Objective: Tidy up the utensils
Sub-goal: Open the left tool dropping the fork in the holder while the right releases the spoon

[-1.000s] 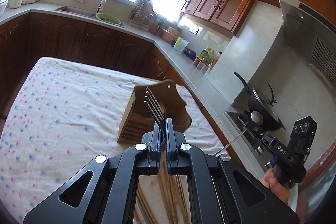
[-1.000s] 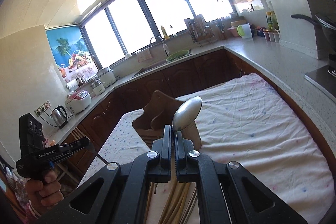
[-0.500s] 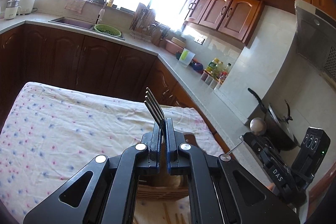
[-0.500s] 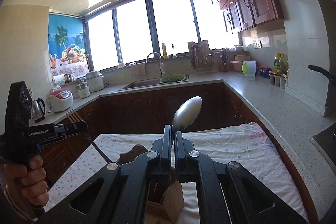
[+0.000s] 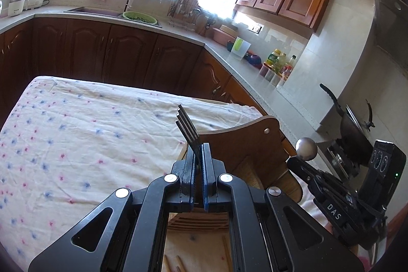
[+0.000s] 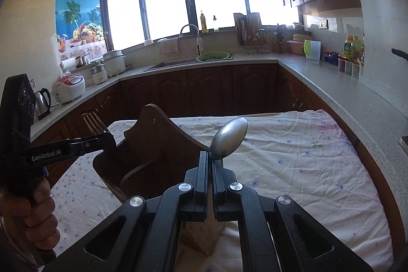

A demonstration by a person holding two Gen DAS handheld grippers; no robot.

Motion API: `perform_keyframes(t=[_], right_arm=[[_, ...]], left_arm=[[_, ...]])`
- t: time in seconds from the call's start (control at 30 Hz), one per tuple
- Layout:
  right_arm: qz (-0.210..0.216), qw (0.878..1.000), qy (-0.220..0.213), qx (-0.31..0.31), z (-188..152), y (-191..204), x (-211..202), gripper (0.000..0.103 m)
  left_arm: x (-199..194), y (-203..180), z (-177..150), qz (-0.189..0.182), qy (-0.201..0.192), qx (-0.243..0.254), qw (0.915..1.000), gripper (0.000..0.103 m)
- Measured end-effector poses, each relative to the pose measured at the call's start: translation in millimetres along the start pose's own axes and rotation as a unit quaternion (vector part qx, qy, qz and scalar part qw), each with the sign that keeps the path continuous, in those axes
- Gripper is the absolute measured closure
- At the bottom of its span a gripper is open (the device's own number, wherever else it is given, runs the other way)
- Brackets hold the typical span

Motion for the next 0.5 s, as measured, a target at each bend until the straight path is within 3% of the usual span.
perform_keyframes(t=[0.33,0.43,0.47,0.5], right_arm=[[0.012,1.0,-0.002,0.026,2,-5,-2,0.097],[0.013,0.999,-0.008,0.039,5,-9,-8,0.089],[0.014,0.999,-0.013,0.046,6,-11,-12,0.074],[0.017,0.998,-0.02,0.051,8,-12,-17,0.065]], left_arm=[[0,-3,9,0.005,0.011,-0.006,0.9999,0.099],[-8,-2,12,0.007,0.008,-0.01,0.9999,0.079],[-13,-1,14,0.01,0.001,-0.01,0.9999,0.069],[-18,-1,15,0.013,-0.004,-0.01,0.9999,0.062]])
Point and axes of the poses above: each gripper's, at about its wrist camera, not at the fingertips, and x roughly the way its jaws point, y to its left, z to its top, the point moved 8 cm from there along x, roughly the way its jaws point, and after that the axes turned 14 degrees about z, right-handed, at the moved point
